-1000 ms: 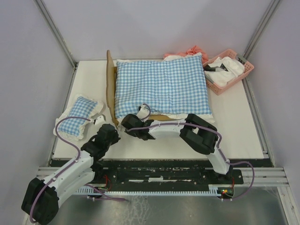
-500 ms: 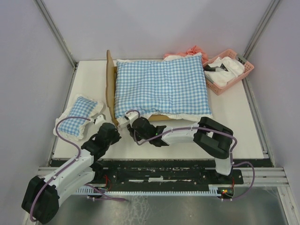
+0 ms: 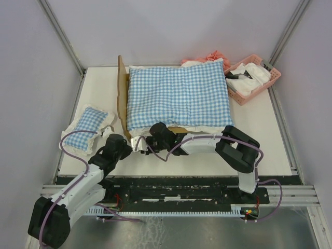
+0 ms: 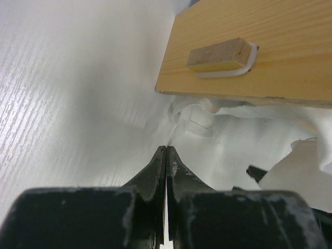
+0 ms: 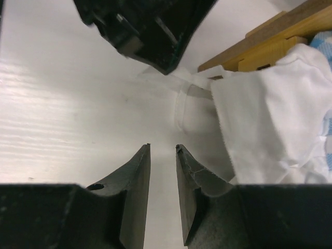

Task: Set up the pet bed
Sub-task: Tie the ropes to the bed frame.

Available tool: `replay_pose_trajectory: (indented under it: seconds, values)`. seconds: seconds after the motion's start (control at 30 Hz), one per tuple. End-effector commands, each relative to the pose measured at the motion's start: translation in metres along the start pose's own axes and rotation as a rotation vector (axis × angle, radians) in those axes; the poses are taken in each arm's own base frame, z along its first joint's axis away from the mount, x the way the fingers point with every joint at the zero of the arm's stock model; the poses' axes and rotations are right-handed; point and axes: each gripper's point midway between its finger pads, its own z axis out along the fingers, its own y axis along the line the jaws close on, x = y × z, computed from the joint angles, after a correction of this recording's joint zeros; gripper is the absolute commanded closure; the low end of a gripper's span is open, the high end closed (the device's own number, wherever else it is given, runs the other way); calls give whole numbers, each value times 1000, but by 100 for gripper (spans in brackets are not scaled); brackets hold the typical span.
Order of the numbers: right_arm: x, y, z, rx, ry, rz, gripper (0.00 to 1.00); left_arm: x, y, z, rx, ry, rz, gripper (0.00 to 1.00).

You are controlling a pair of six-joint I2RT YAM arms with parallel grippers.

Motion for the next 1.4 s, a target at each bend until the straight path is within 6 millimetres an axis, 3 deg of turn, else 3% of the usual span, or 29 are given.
replay_pose_trajectory:
  seconds: [0.0,0.23,0.43,0.83,0.9,1.1,1.37]
  values:
    - [-11,-19,7,-77,-66,-159,65,-17,-21,-6,70,-19,-67,97]
    - [-2,-30,23,-72,-31,-236,65,-16,-22,-5,76,-10,-81,97]
    - [-1,-27,32,-99,-35,-248,65,-17,-23,-3,70,-9,-82,97]
    - [31,-30,50,-85,95,-235,65,-15,-20,1,63,-9,-91,97]
    - [36,-29,50,-96,117,-238,68,-15,-21,2,63,-11,-91,97]
    - [44,-29,47,-99,156,-256,97,-15,-20,3,57,-9,-86,97]
    - [26,-30,21,-11,51,-306,98,-6,-14,6,51,16,-77,97]
